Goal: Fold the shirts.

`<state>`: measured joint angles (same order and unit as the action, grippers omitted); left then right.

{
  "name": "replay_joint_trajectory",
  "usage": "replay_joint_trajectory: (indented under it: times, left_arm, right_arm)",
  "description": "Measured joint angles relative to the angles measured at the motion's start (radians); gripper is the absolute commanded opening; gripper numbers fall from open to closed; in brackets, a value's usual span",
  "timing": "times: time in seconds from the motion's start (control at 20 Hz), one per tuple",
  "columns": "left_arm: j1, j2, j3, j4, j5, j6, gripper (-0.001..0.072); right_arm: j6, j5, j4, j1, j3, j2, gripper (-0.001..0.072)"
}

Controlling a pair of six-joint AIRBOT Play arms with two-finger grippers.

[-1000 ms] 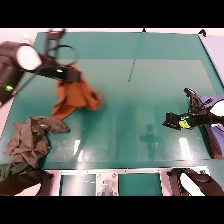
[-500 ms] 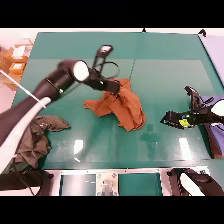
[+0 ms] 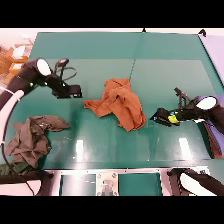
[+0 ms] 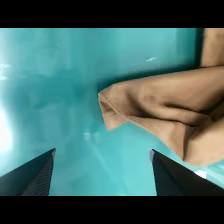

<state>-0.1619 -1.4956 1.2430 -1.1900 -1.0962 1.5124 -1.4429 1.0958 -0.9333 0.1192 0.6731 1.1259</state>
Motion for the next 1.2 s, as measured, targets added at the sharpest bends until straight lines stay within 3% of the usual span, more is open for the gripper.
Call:
replay_joint_trajectory:
  times: [0.25, 0.3, 0.4, 0.45, 0.6, 0.8, 1.2]
  left_arm:
    - [0.024, -0.112, -0.099, 0.315, 0.142, -0.184, 0.0660]
    - [0.027, -0.130, -0.105, 0.367, 0.156, -0.210, 0.0629]
    - [0.029, -0.158, -0.114, 0.429, 0.180, -0.244, 0.0201]
    - [0.029, -0.167, -0.117, 0.439, 0.187, -0.259, 0.0027]
    - [0.031, -0.179, -0.108, 0.484, 0.198, -0.292, 0.0026]
    - [0.032, -0.131, -0.005, 0.471, 0.149, -0.301, 0.0025]
    - [0.032, 0.194, 0.416, 0.106, 0.111, -0.159, 0.0026]
  right_arm:
    - [0.105, -0.048, 0.169, -0.039, 0.011, 0.173, 0.0327]
    - [0.115, -0.057, 0.189, -0.052, 0.017, 0.201, 0.0261]
    - [0.127, -0.074, 0.213, -0.075, 0.031, 0.243, 0.0104]
    - [0.131, -0.079, 0.221, -0.081, 0.040, 0.256, 0.0020]
    - [0.140, -0.082, 0.229, -0.087, 0.082, 0.279, 0.0018]
    - [0.142, 0.018, 0.201, -0.019, 0.224, 0.270, 0.0018]
    - [0.098, 0.249, 0.192, 0.264, 0.749, 0.068, 0.0018]
